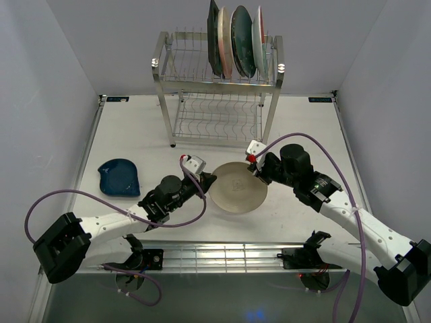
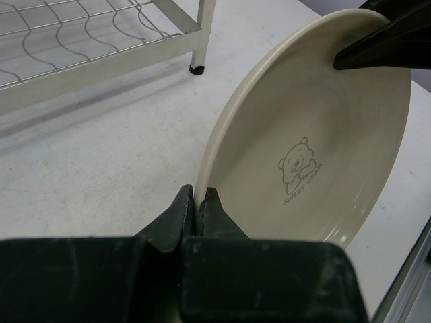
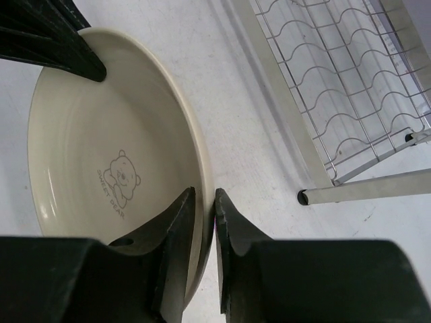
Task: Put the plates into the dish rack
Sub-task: Pick up the plate from the corner of the board.
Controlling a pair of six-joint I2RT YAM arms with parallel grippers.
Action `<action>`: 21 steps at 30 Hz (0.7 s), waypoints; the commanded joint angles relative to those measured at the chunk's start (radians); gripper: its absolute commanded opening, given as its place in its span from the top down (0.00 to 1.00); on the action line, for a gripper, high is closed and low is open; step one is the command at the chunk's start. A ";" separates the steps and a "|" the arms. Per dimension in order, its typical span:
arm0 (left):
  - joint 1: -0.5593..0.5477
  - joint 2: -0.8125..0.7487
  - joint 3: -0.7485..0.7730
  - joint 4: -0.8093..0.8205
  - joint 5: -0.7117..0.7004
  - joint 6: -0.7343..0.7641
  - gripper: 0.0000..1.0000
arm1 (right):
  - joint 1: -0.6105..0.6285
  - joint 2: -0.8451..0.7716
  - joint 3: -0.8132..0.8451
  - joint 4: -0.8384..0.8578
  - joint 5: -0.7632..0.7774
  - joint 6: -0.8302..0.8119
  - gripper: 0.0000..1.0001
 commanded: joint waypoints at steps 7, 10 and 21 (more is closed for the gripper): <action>0.011 -0.014 0.023 0.014 -0.075 -0.023 1.00 | 0.003 -0.020 0.031 0.047 0.030 0.014 0.69; 0.011 -0.020 0.025 0.003 -0.086 -0.026 1.00 | 0.003 -0.020 0.030 0.054 0.049 0.017 0.53; 0.011 -0.110 0.020 -0.119 -0.192 -0.074 1.00 | -0.021 -0.061 0.022 0.090 0.112 0.055 0.19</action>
